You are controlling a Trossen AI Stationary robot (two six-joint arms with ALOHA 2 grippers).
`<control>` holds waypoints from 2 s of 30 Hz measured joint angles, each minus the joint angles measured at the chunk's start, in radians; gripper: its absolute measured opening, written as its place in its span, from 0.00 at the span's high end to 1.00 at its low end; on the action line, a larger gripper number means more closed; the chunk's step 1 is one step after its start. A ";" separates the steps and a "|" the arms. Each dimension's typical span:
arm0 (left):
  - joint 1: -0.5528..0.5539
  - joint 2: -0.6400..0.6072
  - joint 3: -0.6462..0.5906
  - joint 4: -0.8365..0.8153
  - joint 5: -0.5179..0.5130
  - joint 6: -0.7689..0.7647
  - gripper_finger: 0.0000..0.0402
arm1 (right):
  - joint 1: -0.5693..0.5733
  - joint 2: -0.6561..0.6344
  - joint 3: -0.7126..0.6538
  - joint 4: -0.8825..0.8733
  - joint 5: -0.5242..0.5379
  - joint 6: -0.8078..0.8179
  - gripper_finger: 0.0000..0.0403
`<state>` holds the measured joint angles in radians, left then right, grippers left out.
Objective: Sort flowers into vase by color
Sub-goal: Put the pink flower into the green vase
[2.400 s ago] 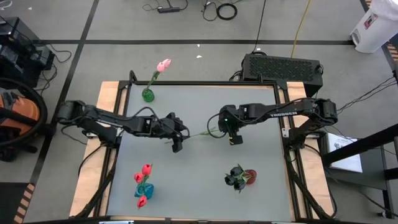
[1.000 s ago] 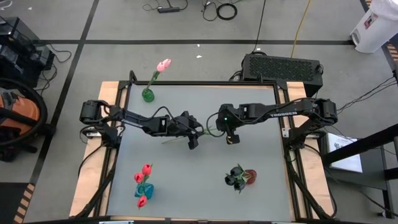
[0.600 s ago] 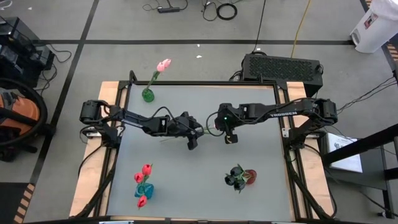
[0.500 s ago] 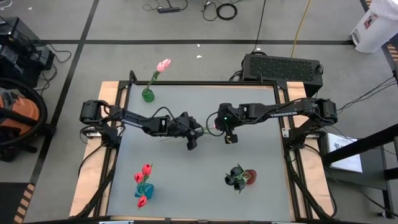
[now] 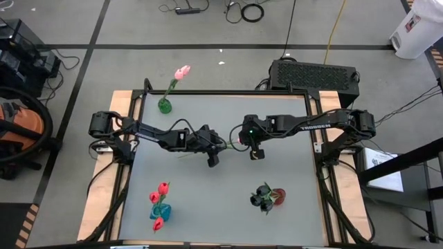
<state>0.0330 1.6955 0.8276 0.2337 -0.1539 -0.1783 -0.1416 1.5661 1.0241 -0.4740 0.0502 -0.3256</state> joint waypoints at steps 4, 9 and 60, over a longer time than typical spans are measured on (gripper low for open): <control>0.000 0.000 0.000 0.000 0.000 0.000 0.73 | 0.000 0.000 0.000 0.000 0.000 0.000 0.99; -0.001 0.000 0.000 0.000 0.001 0.001 0.86 | 0.000 0.000 0.000 0.000 0.000 0.000 0.99; -0.123 -0.435 -0.001 -0.254 -0.301 0.176 0.98 | -0.001 0.000 0.000 0.013 0.001 0.158 0.53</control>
<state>-0.0897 1.2601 0.8268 -0.0205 -0.4546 -0.0021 -0.1421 1.5665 1.0241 -0.4613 0.0513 -0.1676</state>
